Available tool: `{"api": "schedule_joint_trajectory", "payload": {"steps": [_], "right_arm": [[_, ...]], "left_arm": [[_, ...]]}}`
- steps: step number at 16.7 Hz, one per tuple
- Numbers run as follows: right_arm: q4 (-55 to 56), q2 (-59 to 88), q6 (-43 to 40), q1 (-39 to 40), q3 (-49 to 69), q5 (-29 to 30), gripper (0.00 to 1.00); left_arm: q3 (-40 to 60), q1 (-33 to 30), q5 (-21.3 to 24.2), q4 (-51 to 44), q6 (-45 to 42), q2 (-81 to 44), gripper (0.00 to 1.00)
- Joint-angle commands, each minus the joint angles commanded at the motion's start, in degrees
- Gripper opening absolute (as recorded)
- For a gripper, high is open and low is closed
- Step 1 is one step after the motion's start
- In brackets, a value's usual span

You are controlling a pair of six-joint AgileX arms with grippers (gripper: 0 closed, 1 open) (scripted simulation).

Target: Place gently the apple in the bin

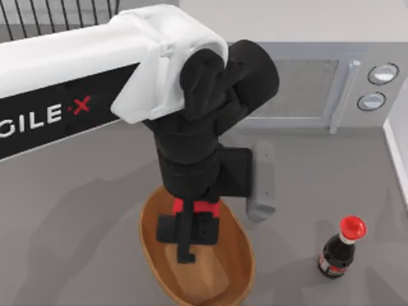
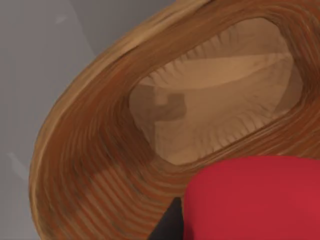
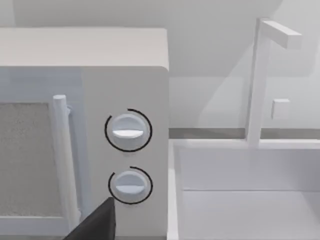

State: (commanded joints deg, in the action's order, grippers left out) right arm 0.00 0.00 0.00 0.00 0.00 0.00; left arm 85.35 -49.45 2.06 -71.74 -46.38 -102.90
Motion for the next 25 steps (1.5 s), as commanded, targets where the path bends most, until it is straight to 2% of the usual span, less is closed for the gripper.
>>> {"api": "schedule_joint_trajectory", "payload": {"steps": [3,8,21,25], "right_arm": [[0.0,0.0,0.0,0.0,0.0,0.0,1.0],[0.0,0.0,0.0,0.0,0.0,0.0,1.0],[0.0,0.0,0.0,0.0,0.0,0.0,1.0],[0.0,0.0,0.0,0.0,0.0,0.0,1.0]], "left_arm": [[-5.6,-0.1,0.0,5.5,0.2,-0.7,0.0],[-6.6,0.0,-0.1,6.5,0.3,-1.0,0.0],[-6.6,0.0,-0.1,6.5,0.3,-1.0,0.98],[-6.6,0.0,-0.1,6.5,0.3,-1.0,1.0]]}}
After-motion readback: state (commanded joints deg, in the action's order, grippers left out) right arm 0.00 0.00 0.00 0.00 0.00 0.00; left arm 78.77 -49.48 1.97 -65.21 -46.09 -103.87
